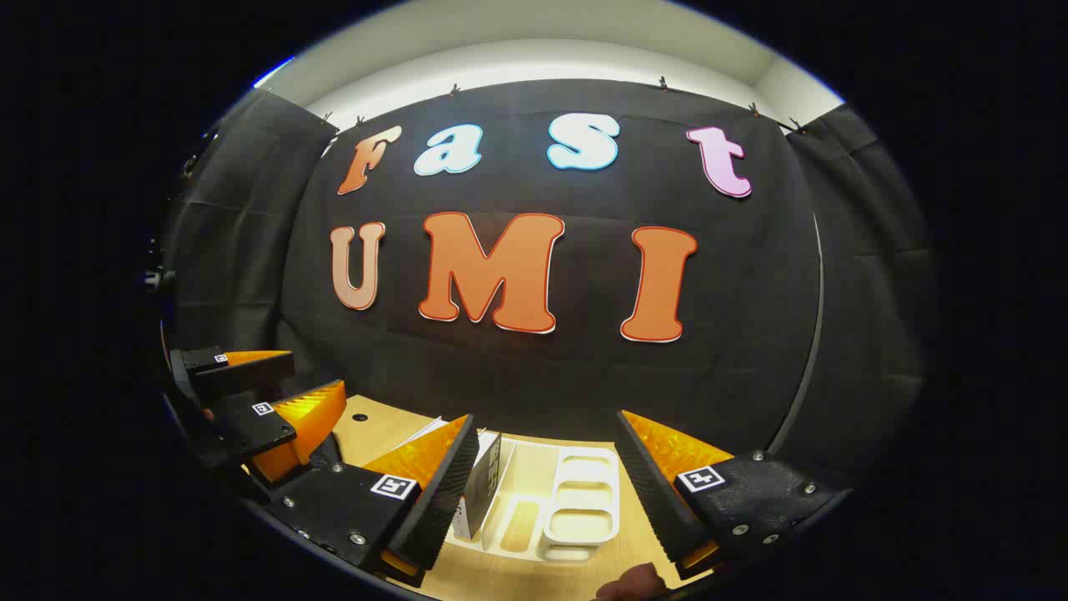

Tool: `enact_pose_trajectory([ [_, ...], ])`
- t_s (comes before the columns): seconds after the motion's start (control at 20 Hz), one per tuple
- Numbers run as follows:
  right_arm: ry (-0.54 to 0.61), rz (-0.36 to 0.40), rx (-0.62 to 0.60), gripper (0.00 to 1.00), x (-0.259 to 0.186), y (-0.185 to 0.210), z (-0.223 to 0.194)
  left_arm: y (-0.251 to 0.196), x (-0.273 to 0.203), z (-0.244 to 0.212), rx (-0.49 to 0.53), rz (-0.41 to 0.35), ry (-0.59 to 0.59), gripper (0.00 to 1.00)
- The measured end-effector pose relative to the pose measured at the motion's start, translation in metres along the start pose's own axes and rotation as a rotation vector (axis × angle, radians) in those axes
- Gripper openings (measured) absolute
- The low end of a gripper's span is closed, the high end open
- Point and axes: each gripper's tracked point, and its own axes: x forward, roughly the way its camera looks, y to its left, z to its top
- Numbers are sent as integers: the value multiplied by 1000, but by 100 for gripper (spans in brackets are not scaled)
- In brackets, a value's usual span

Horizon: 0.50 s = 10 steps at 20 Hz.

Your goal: Open the schoolbag, grab two books from the bookshelf and put them into the schoolbag.

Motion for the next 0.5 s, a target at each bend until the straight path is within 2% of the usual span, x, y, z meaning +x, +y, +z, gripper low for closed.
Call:
enact_pose_trajectory([
  [0.2, -6, -58, 28, 98, 5, 19, 16, 14, 13, 7, -3, -73, -21, 96],
  [0.5, -73, -156, -26, 98, 7, 48, 42, 37, 32, 7, -1, -155, -32, 96],
])
